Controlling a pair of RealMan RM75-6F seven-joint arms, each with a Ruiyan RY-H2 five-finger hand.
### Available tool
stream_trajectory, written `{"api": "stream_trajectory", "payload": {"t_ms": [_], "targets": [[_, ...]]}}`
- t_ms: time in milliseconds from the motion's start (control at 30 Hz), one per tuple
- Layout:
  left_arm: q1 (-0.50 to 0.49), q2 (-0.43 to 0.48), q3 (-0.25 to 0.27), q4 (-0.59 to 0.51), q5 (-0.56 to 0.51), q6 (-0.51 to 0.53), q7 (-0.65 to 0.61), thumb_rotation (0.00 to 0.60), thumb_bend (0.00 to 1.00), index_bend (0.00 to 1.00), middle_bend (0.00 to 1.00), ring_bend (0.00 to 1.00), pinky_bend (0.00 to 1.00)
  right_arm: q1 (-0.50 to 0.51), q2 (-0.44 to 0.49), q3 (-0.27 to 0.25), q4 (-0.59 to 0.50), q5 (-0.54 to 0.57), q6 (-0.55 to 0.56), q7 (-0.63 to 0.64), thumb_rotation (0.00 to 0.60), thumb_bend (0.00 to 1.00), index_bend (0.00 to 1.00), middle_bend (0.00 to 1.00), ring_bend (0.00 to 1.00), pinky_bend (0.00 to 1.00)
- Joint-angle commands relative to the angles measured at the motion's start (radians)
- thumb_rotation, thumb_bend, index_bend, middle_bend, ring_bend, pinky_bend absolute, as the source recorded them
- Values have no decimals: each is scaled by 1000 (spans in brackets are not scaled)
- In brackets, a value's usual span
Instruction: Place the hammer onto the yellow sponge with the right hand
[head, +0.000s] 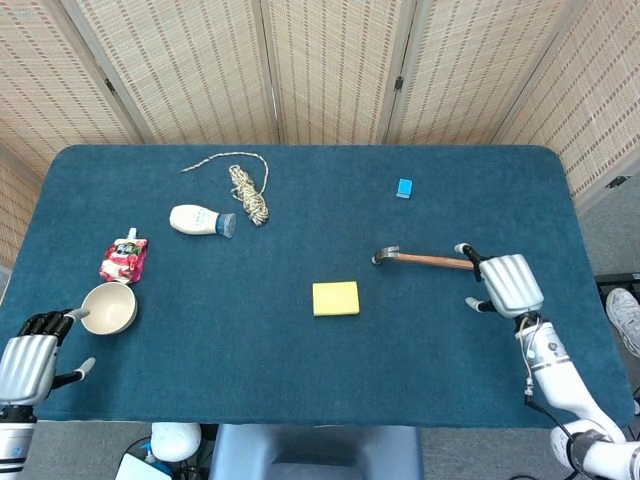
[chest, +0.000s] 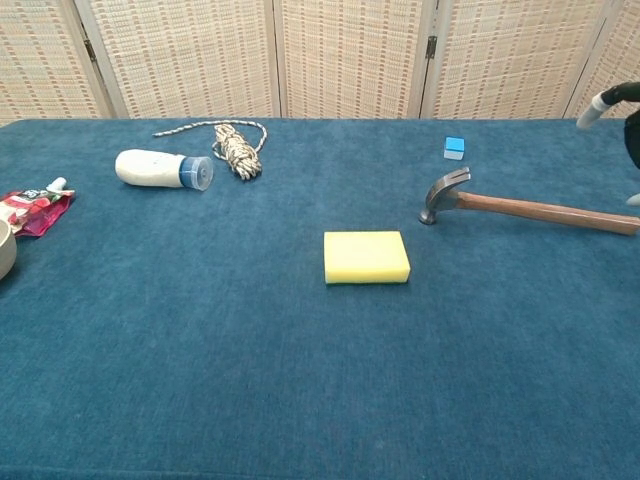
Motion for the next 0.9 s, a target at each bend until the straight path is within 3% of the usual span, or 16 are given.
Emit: {"api": "stream_trajectory", "payload": {"t_ms": [33,133,267,433,533,633,800,900], "targets": [[1,-3,1,7,-4,-4,-4,600,216,278,311,270,253,35,-34,12,31,33,-36,-18,600,88,226,569,655,740],[-1,-7,1,13,-3,-9,-8,600,217,278,311,270,253,63,-61,18,58,56,-62,-27,600,88,232,526,584,693],[0,-12,3,22,1,-8,-15,600,217,279,311,270,253,103,-92,26,99,93,-107,-32,600,88,232,423,425,507],[5,-13,2,25,-6,-8,-20,600,216,279,311,270,253,146,-126,36,152,124,-143,-35,600,89,232,384,377,467],[5,-11,4,25,-7,-12,-20,600,217,279,311,270,253,173,-144,37,191,134,-159,-54,600,89,233,517,532,538],[4,-11,5,24,-6,-16,-20,600,216,280,311,271,253,199,-154,37,219,144,-183,-69,600,89,232,661,719,724],[0,-14,6,25,-7,-25,-20,600,217,281,311,271,253,237,-162,31,254,182,-244,-86,600,89,232,519,846,862],[-1,-18,7,27,-9,-30,-22,600,217,281,311,271,253,248,-174,29,270,200,-255,-91,600,88,232,436,858,875]]}}
